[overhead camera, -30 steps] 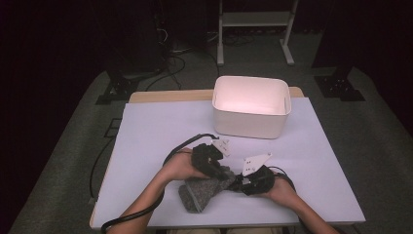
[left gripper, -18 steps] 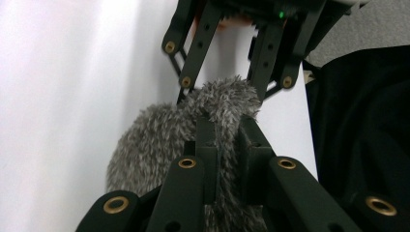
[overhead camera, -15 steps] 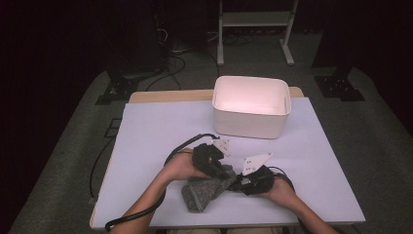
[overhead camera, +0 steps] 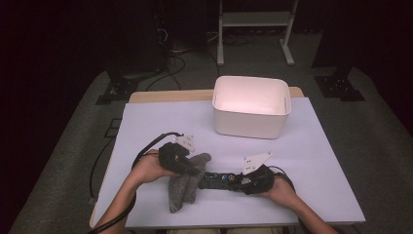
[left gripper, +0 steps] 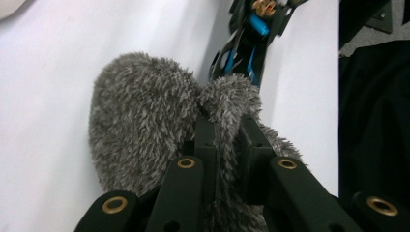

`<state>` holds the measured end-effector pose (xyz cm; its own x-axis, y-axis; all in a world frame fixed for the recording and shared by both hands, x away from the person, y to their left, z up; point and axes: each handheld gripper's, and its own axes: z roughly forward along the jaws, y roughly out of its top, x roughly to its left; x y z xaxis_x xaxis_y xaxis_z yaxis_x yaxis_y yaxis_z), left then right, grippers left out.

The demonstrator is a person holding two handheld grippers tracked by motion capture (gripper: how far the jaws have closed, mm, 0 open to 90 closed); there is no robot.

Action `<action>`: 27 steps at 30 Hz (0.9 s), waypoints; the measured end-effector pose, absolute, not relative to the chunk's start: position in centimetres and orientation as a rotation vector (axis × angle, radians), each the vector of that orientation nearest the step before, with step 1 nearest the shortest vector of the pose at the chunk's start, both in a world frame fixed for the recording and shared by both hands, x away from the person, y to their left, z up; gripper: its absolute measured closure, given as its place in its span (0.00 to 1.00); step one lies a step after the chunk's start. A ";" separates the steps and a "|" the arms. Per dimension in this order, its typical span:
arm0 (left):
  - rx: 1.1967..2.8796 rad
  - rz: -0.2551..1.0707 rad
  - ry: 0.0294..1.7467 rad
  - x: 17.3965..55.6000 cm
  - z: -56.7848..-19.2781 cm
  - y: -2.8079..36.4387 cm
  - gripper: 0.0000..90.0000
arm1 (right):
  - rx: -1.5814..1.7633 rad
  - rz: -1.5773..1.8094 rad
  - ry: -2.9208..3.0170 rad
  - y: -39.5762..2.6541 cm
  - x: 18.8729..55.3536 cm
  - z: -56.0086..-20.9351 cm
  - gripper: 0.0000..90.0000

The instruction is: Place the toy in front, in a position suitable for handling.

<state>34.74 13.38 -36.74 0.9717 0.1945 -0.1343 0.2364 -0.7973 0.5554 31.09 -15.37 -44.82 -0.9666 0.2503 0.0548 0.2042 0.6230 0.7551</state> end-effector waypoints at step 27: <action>2.543 -0.151 0.121 34.5 -37.0 6.3 0.90 | 0.374 1.256 2.766 -14.9 31.0 -44.9 0.72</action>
<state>34.53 6.34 -37.04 0.9895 0.0538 -0.1343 0.1197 -0.8259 0.5509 30.96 -14.88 -44.94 -0.9669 0.2538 0.0267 0.1871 0.6340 0.7503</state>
